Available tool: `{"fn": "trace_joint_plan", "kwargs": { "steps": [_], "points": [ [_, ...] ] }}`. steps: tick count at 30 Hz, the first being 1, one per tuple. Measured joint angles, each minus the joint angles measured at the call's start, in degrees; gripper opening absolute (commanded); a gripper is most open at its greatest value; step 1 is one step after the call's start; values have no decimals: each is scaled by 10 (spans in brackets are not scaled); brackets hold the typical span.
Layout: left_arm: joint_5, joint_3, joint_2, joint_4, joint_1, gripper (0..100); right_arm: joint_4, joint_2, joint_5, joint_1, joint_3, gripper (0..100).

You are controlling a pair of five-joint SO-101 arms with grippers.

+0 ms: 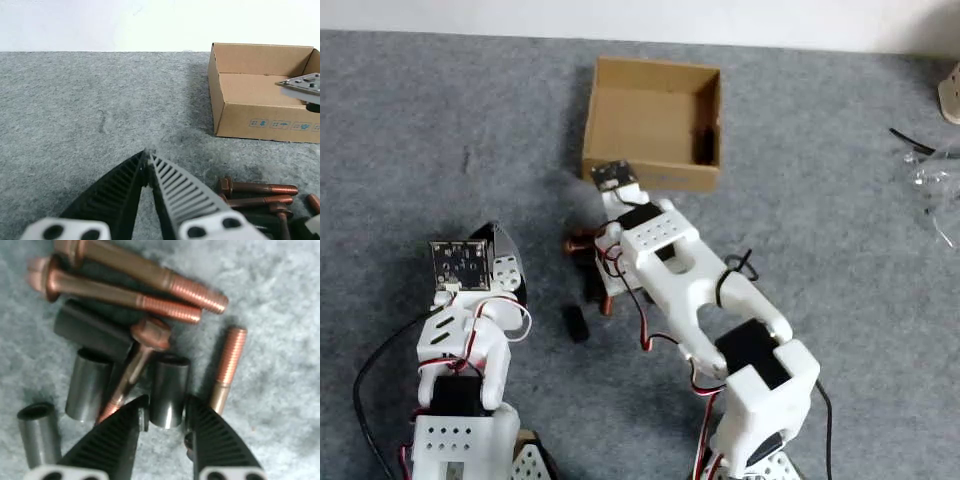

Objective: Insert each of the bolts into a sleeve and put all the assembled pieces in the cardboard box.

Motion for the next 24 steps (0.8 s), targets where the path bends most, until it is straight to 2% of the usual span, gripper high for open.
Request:
{"fn": "trace_joint_plan", "kwargs": {
  "steps": [3,9,15,24],
  "points": [
    [0,0,0,0,0,8,-2,0,2,0,0,7],
    [0,0,0,0,0,8,-50,-1,3,3,20,4],
    [0,0,0,0,0,8,-53,-2,3,6,24,4],
    [0,0,0,-13,0,7,79,-18,4,54,-109,4]
  ]
}}
